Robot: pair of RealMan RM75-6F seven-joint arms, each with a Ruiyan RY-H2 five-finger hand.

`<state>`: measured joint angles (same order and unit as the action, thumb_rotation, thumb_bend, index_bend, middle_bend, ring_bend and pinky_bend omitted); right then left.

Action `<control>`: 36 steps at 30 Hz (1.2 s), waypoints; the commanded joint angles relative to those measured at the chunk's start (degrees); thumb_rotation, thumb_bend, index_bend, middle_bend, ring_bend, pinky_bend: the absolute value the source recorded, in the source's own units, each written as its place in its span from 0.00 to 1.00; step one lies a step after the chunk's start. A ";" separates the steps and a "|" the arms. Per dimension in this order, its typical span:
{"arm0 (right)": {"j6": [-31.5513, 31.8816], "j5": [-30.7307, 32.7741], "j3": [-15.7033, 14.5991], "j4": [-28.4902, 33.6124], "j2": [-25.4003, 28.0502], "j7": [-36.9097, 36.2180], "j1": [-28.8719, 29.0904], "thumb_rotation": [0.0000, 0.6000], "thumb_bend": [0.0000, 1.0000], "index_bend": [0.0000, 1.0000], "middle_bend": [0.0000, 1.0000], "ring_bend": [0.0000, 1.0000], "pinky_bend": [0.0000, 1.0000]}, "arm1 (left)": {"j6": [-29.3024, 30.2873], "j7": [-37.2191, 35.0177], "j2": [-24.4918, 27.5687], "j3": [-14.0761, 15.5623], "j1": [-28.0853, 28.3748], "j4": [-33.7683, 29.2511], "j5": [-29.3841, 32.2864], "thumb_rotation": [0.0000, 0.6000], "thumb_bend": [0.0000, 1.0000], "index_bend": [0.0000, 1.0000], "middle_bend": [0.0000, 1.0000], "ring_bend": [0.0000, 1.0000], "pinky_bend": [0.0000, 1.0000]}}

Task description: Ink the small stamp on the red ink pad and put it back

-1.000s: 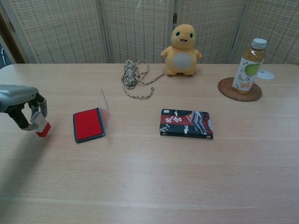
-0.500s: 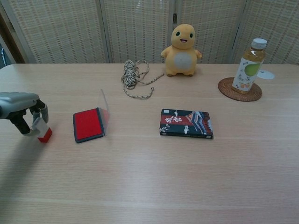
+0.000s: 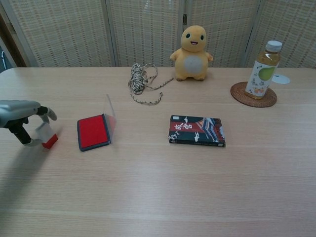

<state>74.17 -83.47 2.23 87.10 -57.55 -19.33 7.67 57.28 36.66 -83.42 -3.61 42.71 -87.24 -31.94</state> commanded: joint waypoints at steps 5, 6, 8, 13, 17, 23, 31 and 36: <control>0.38 -0.06 0.08 -0.03 0.03 -0.22 -0.15 1.00 0.30 0.00 0.00 0.00 0.00 | 2.29 1.31 1.08 -0.15 -0.09 -2.70 0.35 0.98 0.31 0.00 0.00 0.00 0.17; 0.47 -0.09 0.09 -0.05 0.04 -0.25 -0.17 1.00 0.30 0.00 0.00 0.00 0.00 | 2.80 1.62 1.22 -0.18 -0.11 -3.16 0.47 0.98 0.31 0.00 0.00 0.00 0.17; 0.53 -0.16 0.07 -0.07 0.06 -0.33 -0.21 1.00 0.30 0.00 0.00 0.00 0.00 | 4.19 2.30 1.76 -0.26 -0.24 -4.56 0.72 0.98 0.31 0.00 0.00 0.00 0.17; 0.63 -0.38 0.02 -0.11 -0.04 -0.05 -0.20 1.00 0.30 0.00 0.00 0.00 0.00 | 10.14 2.99 4.69 -0.09 -1.75 -10.32 -1.88 1.00 0.31 0.00 0.00 0.00 0.17; 1.20 -0.68 -0.05 0.11 -0.21 0.87 -0.37 1.00 0.30 0.00 0.00 0.00 0.00 | 16.15 0.75 8.48 1.51 -5.26 -15.98 -8.41 1.00 0.31 0.00 0.00 0.00 0.17; 3.03 0.14 0.49 0.66 -0.76 4.02 -1.11 1.00 0.30 0.00 0.00 0.00 0.00 | 25.65 -8.50 14.57 7.28 -14.70 -19.97 -23.20 1.00 0.31 0.00 0.00 0.00 0.13; 5.80 3.83 2.07 2.24 -2.93 12.91 -2.31 1.00 0.30 0.00 0.00 0.00 0.00 | 36.52 -26.75 16.59 11.12 -26.92 -10.73 -38.38 1.00 0.31 0.00 0.00 0.00 0.05; 6.46 6.04 2.95 2.92 -4.69 18.57 -2.40 1.00 0.30 0.00 0.00 0.00 0.00 | 38.46 -30.99 17.67 9.74 -30.42 -7.21 -39.92 1.00 0.31 0.00 0.00 0.00 0.01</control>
<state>80.16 -78.55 4.64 89.59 -61.34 -2.46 5.41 94.60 7.29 -66.82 6.20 13.69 -95.51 -70.44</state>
